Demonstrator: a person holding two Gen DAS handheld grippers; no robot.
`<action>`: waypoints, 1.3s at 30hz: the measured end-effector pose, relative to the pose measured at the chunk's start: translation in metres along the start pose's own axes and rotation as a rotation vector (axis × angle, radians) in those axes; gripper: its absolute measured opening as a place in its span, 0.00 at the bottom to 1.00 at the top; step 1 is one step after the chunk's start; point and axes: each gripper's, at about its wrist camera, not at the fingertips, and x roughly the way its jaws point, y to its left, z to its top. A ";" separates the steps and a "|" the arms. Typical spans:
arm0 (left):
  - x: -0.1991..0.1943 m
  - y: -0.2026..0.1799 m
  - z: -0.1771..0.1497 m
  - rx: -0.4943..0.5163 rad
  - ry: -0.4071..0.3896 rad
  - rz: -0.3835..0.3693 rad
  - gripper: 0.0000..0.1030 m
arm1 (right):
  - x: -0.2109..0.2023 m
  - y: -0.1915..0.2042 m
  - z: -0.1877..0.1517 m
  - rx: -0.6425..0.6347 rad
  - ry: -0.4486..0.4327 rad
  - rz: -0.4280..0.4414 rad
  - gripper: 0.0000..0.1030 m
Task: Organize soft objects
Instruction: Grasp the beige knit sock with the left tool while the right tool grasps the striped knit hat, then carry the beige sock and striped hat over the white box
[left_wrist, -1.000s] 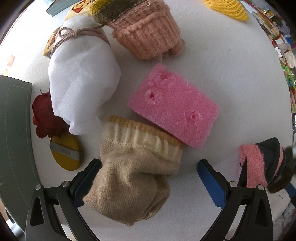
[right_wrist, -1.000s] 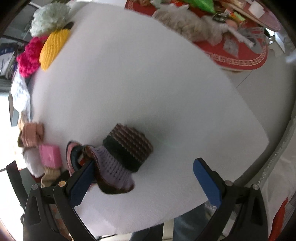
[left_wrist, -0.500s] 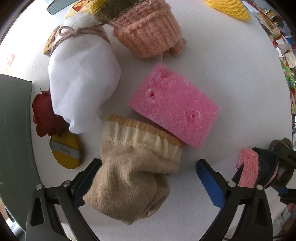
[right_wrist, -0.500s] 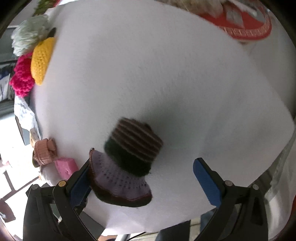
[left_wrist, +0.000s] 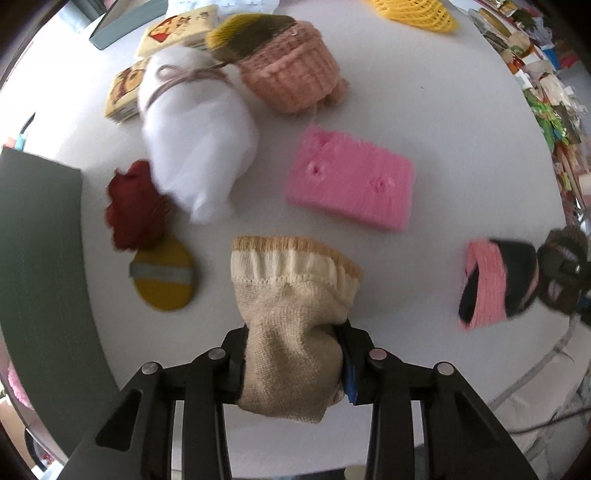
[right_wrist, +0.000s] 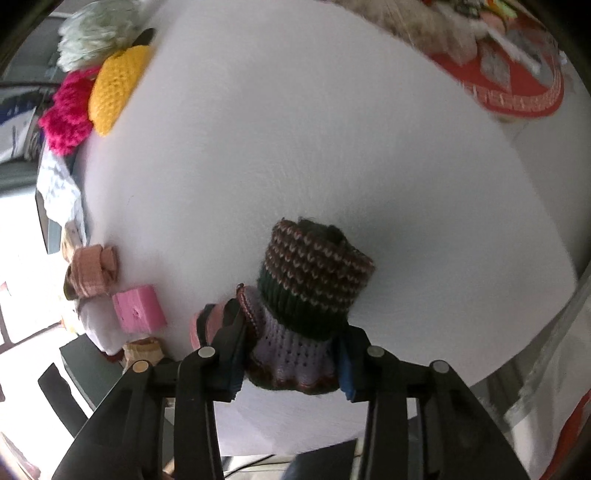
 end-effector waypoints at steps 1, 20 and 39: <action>-0.003 0.001 -0.004 0.009 0.000 -0.001 0.37 | -0.005 -0.001 -0.001 -0.012 -0.007 -0.007 0.42; -0.086 0.041 -0.046 0.068 -0.130 -0.104 0.37 | -0.056 0.087 -0.093 -0.460 -0.023 -0.131 0.42; -0.152 0.155 -0.096 -0.201 -0.331 -0.045 0.37 | -0.057 0.212 -0.148 -0.769 -0.035 -0.105 0.42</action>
